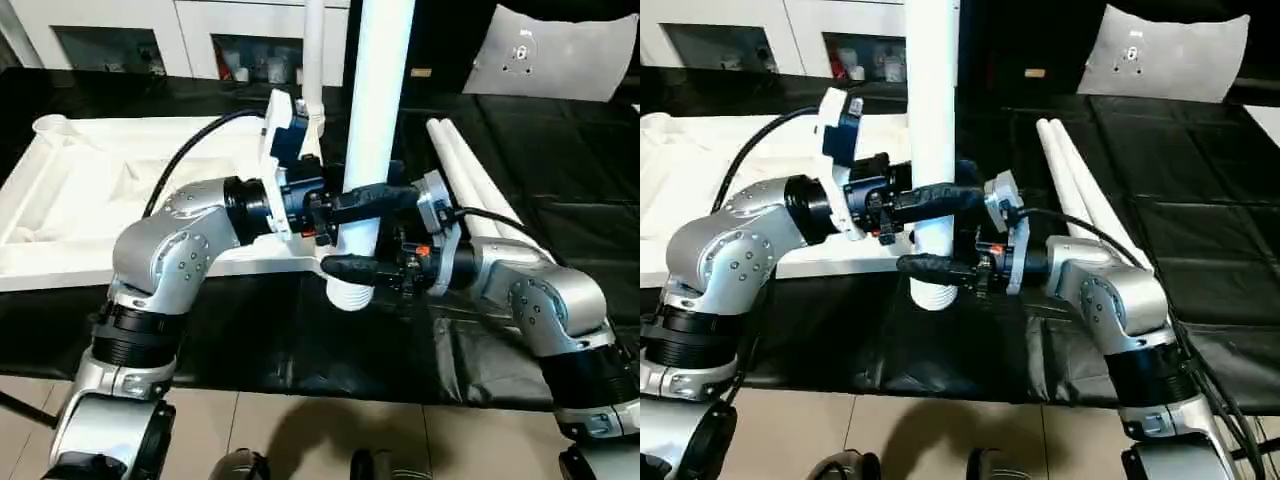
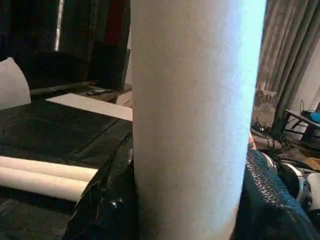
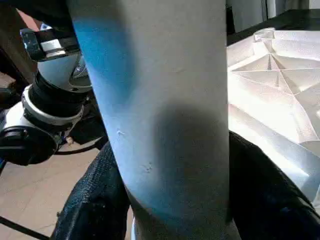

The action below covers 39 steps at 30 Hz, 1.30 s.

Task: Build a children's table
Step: Pick table leg

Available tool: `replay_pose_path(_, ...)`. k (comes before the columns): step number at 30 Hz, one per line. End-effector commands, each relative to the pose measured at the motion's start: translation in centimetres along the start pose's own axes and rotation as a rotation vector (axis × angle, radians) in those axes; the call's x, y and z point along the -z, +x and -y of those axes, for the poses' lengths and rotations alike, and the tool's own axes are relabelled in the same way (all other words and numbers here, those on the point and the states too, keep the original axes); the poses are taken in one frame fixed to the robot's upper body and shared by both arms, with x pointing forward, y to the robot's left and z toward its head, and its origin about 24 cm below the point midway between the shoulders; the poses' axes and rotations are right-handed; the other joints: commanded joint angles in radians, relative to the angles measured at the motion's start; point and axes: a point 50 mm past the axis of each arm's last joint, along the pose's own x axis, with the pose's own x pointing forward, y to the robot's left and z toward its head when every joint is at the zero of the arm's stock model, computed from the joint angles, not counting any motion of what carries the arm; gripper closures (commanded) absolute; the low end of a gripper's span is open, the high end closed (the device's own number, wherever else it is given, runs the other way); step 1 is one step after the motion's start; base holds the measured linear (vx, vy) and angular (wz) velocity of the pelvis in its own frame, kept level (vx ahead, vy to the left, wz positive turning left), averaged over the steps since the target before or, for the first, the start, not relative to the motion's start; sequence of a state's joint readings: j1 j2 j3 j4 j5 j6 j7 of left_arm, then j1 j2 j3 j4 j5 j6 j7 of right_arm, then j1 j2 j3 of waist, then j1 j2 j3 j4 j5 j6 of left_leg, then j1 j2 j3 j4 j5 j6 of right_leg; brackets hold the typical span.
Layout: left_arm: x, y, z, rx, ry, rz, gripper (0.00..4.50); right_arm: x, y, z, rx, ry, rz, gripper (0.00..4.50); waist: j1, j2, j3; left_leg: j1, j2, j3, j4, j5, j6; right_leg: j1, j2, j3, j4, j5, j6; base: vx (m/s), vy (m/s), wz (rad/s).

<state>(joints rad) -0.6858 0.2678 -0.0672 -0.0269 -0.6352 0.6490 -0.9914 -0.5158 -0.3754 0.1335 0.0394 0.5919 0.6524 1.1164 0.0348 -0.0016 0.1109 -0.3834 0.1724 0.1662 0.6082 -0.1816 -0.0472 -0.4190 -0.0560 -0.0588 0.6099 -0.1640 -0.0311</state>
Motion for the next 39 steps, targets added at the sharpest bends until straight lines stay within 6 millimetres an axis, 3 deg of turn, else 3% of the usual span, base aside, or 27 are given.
replay_pose_path(1, -0.7, 0.2, 0.4, 0.044, 0.041, 0.004, 2.61, -0.5, 0.0, 0.0, 0.006, -0.021, -0.013, 2.25, 0.003, -0.012, -0.085, 0.007, 0.043, -0.008, -0.062, -0.097, 0.067, 0.069, -0.075, 0.049, -0.075, -0.264, -0.190, 0.000, 0.000, 0.00)
replay_pose_path(17, -0.6, 0.1, -0.1, -0.012, 0.035, 0.019, 2.61, 0.0, 0.3, -0.3, 0.004, -0.027, -0.009, 2.48, 0.007, -0.011, -0.093, 0.008, 0.044, -0.008, -0.059, -0.077, 0.068, 0.072, -0.075, 0.048, -0.069, -0.227, -0.199, 0.000, 0.000, 0.00)
replay_pose_path(18, -0.6, 0.1, -0.1, -0.018, 0.028, 0.025, 2.05, 0.1, 0.3, -0.3, 0.006, -0.028, -0.009, 2.49, 0.007, -0.012, -0.093, 0.008, 0.043, -0.007, -0.059, -0.075, 0.070, 0.072, -0.074, 0.048, -0.068, -0.220, -0.201, 0.000, 0.000, 0.00)
replay_pose_path(29, -0.4, -0.7, -0.3, -0.139, 0.089, 0.003, 1.30, -0.1, 0.6, 0.6, 0.149, -0.081, 0.053, 2.55, 0.006, -0.007, -0.098, 0.009, 0.045, -0.008, -0.057, -0.081, 0.050, 0.071, -0.077, 0.048, -0.066, -0.225, -0.199, 0.000, 0.000, 0.00)
replay_pose_path(35, 0.3, -1.0, -0.5, -0.271, 0.124, -0.016, 1.30, -0.4, 1.0, 1.3, 0.253, -0.113, 0.102, 2.55, 0.006, -0.006, -0.100, 0.008, 0.047, -0.009, -0.058, -0.072, 0.047, 0.072, -0.074, 0.049, -0.060, -0.188, -0.205, 0.000, 0.000, 0.00)
replay_pose_path(37, 0.7, -0.8, -0.5, -0.386, 0.121, 0.013, 1.30, -0.5, 1.5, 1.7, 0.321, -0.125, 0.135, 2.55, 0.005, -0.006, -0.099, 0.008, 0.047, -0.008, -0.057, -0.081, 0.042, 0.071, -0.075, 0.049, -0.062, -0.193, -0.207, 0.000, 0.000, 0.00)
replay_pose_path(39, 1.0, -0.5, -0.3, -0.443, 0.113, 0.032, 1.58, -0.5, 1.8, 1.9, 0.344, -0.130, 0.151, 2.55, 0.005, -0.008, -0.100, 0.008, 0.049, -0.008, -0.057, -0.083, 0.045, 0.072, -0.076, 0.049, -0.063, -0.196, -0.207, 0.000, 0.000, 0.00)
